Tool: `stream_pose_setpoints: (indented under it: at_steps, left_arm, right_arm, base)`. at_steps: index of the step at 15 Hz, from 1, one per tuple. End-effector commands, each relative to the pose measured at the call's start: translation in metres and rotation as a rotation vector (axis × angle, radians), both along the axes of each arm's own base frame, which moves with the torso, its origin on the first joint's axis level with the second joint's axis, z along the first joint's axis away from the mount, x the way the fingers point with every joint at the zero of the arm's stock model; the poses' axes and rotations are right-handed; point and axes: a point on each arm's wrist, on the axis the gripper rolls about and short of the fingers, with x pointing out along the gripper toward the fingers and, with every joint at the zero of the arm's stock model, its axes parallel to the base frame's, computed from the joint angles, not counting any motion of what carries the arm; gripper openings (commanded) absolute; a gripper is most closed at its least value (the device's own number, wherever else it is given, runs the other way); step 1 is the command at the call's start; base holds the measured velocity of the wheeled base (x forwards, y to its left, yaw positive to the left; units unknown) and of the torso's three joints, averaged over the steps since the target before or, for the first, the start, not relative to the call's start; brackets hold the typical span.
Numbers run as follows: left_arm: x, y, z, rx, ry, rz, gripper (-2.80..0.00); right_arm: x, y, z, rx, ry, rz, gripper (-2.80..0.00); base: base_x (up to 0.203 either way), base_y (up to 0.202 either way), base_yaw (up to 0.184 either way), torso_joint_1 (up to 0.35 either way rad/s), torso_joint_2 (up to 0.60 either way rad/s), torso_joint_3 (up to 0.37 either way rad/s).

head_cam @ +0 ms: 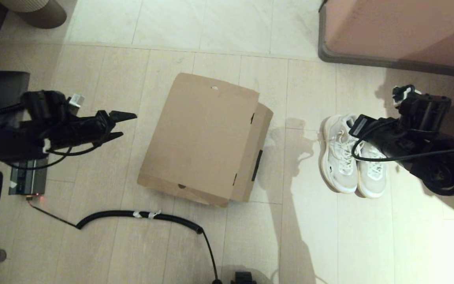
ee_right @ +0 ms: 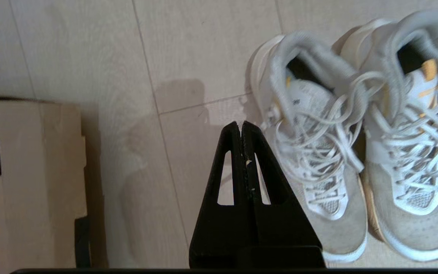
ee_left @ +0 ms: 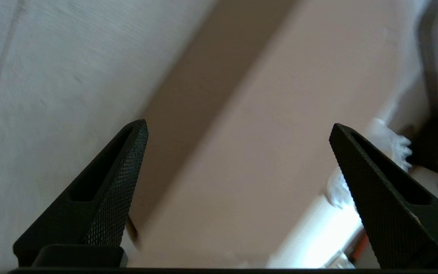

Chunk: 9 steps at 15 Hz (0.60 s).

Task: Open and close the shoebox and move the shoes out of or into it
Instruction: Close the shoe box

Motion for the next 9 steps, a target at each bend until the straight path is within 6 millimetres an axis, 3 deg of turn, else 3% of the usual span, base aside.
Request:
stream_pose_setpoints:
  at_steps: [1, 5, 9]
  left_arm:
    - [0.037, 0.003, -0.048, -0.022, 0.043, 0.004, -2.80]
    - [0.078, -0.003, -0.086, -0.028, 0.021, 0.070, -2.80]
    - [0.093, -0.049, -0.112, -0.017, -0.001, 0.046, -2.80]
  right_arm:
    - [-0.001, 0.002, -0.001, -0.004, 0.000, 0.006, -2.80]
    - [-0.009, 0.012, -0.001, 0.002, 0.006, 0.032, -2.80]
    - [-0.016, 0.020, 0.000, 0.005, -0.001, 0.054, -2.80]
  base:
    - [0.000, 0.000, 0.000, 0.000, 0.00, 0.000]
    - [0.000, 0.000, 0.000, 0.000, 0.00, 0.000]
    - [0.000, 0.000, 0.000, 0.000, 0.00, 0.000]
